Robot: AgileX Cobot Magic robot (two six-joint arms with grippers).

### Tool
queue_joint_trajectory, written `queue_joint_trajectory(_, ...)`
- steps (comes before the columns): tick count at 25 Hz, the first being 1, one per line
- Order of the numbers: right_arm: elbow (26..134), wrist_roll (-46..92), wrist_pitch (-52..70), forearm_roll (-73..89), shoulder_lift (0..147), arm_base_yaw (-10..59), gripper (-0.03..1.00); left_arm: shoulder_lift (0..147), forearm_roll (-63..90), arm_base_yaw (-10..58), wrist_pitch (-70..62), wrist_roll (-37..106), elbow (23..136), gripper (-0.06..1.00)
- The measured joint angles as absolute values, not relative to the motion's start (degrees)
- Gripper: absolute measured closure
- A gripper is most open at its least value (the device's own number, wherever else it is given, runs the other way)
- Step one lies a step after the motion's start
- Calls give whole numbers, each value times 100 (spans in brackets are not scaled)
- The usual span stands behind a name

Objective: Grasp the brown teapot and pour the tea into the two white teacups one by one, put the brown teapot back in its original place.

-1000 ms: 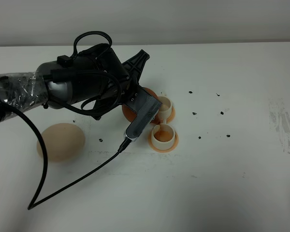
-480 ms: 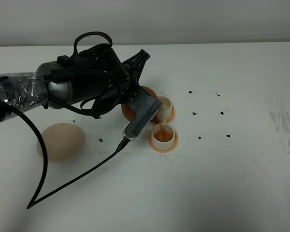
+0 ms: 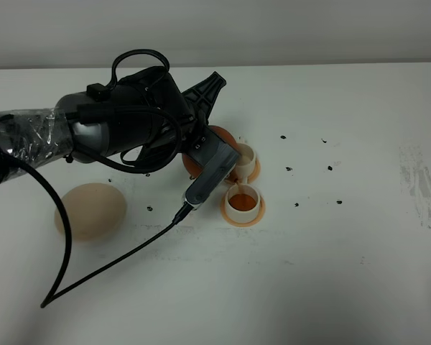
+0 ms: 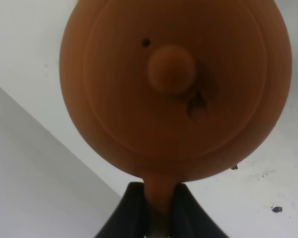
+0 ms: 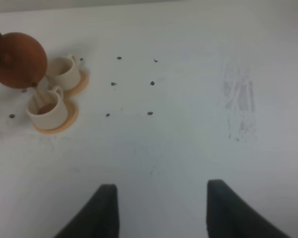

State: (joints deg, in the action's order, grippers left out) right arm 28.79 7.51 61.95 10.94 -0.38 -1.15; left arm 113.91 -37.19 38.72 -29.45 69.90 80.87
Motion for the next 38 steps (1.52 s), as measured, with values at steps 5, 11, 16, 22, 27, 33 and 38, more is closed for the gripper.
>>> queue_joint_trajectory(5, 2879, 751, 6195, 1094, -38, -115, 54, 11391, -3751, 3927, -2912, 7037, 8087, 82)
queue_joint_trajectory(11, 2879, 751, 6195, 1094, -38, -115, 54, 11391, -3755, 3939, -2899, 7263, 8087, 82)
queue_joint_trajectory(16, 2879, 751, 6195, 1094, -38, -115, 54, 11391, -3806, 3939, -2899, 7286, 8087, 82)
queue_joint_trajectory(22, 2879, 755, 6195, 1094, -38, -115, 54, 11391, -3919, 3970, -2895, 7292, 8087, 82)
queue_joint_trajectory(27, 2879, 755, 6195, 1094, -38, -115, 54, 11391, -3999, 3986, -2889, 7292, 8087, 82)
queue_joint_trajectory(33, 2879, 751, 6195, 1094, -38, -115, 54, 11391, -4082, 3986, -2847, 7292, 8069, 82)
queue_joint_trajectory(38, 2879, 751, 6195, 1094, -38, -115, 54, 11397, -4183, 3986, -2785, 7298, 7965, 82)
